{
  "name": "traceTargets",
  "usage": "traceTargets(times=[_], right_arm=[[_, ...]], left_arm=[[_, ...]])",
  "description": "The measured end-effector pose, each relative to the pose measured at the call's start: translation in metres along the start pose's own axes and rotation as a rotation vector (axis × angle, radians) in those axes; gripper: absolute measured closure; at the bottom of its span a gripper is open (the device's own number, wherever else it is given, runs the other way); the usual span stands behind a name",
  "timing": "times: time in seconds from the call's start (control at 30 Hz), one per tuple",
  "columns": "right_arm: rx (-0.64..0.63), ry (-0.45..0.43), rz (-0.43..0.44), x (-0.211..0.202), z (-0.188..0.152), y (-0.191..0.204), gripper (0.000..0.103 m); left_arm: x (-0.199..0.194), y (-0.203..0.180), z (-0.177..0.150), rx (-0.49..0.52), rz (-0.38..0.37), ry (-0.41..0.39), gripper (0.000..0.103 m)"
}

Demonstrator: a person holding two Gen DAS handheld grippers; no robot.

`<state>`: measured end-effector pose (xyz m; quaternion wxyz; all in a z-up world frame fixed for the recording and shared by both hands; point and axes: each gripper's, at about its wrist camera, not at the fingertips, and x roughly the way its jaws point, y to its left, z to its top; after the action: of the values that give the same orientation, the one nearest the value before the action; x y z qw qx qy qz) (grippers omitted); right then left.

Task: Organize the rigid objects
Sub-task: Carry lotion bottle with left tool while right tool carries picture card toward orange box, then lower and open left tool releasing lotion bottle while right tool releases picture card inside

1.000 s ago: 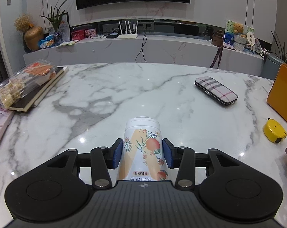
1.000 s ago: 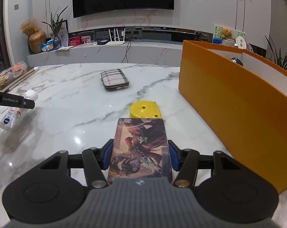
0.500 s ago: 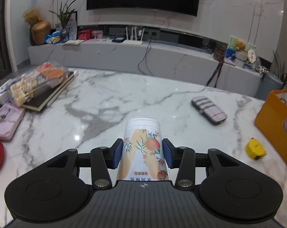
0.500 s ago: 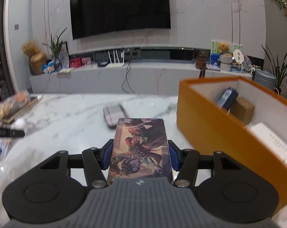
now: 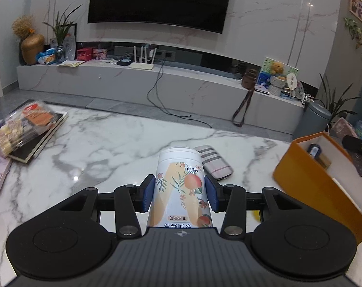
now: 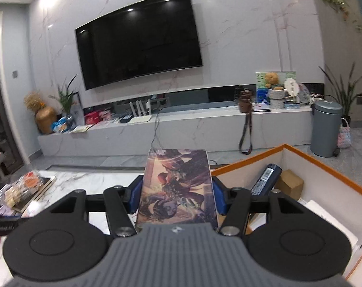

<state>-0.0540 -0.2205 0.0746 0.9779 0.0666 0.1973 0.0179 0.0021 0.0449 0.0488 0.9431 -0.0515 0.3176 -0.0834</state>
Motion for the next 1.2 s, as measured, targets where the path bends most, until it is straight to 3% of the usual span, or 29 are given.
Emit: traceTargets(times=[0.37,0.8,1.2], right_arm=[[-0.050,-0.017,-0.038,-0.017,0.019,-0.055,0.045],[0.046,0.074,-0.124,-0.017,0.021,-0.143,0.045],[0.096,0.149,-0.156,-0.002,0.025,-0.191,0.045]], left_arm=[[-0.002,-0.087,0.023,0.091,-0.087,-0.025,0.052],[0.035,-0.200,0.024,0.197,-0.238,0.036,0.052],[0.060,-0.266,0.034,0.255,-0.287,0.090,0.052]])
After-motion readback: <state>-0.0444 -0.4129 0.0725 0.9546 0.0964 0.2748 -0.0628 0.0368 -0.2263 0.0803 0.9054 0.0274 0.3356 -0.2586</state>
